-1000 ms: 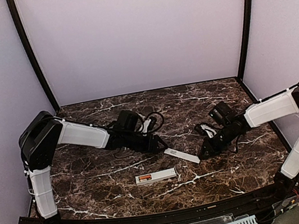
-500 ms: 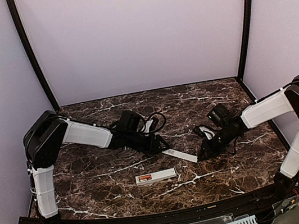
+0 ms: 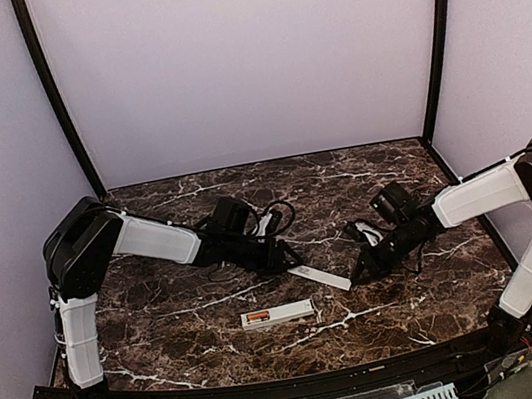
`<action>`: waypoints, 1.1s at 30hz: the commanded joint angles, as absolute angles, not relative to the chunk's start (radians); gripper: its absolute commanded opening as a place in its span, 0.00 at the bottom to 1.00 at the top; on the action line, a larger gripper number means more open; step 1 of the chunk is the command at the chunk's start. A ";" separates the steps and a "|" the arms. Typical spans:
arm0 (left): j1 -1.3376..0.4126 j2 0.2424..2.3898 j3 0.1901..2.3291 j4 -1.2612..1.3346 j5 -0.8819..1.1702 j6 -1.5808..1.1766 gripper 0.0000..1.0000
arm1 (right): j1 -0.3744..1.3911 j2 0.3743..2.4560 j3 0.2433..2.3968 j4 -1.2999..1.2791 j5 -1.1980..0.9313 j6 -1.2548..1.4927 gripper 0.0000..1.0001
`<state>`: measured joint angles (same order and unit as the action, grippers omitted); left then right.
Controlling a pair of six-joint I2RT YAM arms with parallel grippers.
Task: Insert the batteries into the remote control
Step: Pick up the battery cover from the center of the board.
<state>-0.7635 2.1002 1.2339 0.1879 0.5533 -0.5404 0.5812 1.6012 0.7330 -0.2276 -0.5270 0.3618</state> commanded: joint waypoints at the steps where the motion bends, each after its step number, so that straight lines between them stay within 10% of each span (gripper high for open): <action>1: -0.758 2.114 1.212 0.144 0.543 -0.542 0.52 | 0.590 1.520 0.761 -0.242 -0.537 0.376 0.04; 33: -0.758 2.122 1.205 0.147 0.570 -0.550 0.50 | 0.591 1.672 0.703 -0.147 -0.549 0.382 0.03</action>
